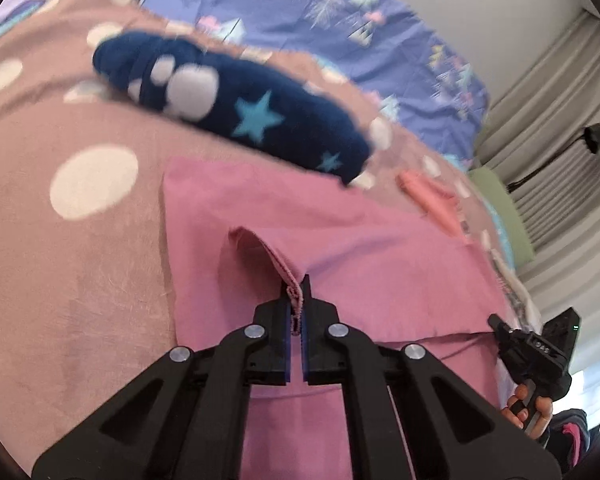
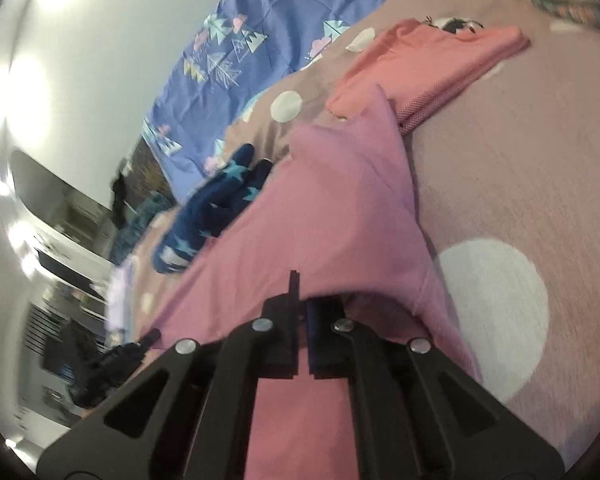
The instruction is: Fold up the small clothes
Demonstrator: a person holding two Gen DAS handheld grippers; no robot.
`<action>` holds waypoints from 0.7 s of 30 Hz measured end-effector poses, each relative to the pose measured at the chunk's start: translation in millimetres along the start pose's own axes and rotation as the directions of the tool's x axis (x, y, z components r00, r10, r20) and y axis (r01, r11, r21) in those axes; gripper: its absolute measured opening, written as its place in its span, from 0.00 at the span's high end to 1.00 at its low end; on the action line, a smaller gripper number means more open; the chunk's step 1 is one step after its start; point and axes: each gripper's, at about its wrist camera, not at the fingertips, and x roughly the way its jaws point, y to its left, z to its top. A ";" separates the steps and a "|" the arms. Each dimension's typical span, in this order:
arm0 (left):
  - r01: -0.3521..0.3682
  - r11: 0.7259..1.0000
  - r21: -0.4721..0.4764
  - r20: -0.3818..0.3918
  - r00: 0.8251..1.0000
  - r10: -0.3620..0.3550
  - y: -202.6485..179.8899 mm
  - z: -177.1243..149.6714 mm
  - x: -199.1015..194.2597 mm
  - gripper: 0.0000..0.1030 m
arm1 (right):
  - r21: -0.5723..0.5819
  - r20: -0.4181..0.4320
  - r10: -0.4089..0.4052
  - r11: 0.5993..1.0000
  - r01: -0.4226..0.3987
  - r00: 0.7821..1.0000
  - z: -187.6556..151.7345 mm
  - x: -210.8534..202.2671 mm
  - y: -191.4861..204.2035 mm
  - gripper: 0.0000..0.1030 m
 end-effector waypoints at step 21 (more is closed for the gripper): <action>-0.113 0.991 0.069 0.039 0.993 0.111 -2.2 3.4 6.4 0.99 | -0.102 -0.054 -0.076 0.992 0.070 0.996 -20.2 5.3 -11.4 0.97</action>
